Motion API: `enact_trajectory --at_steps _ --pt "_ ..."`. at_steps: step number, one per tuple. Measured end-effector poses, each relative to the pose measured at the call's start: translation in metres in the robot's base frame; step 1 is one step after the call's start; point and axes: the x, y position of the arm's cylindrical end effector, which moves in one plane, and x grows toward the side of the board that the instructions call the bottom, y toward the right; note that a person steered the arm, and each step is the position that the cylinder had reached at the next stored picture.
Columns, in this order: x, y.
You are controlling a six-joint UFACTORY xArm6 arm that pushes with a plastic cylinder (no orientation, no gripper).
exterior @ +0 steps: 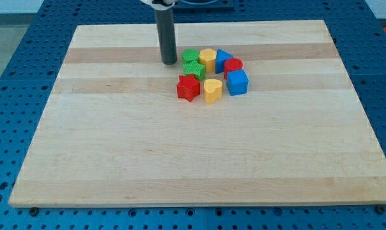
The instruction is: Push the red star into the yellow heart
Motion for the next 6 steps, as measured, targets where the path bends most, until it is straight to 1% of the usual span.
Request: enact_trajectory --at_steps 1,2,3,6 --pt "0.013 -0.04" --pt "0.074 -0.044" --pt "0.113 -0.016" --pt "0.115 0.056"
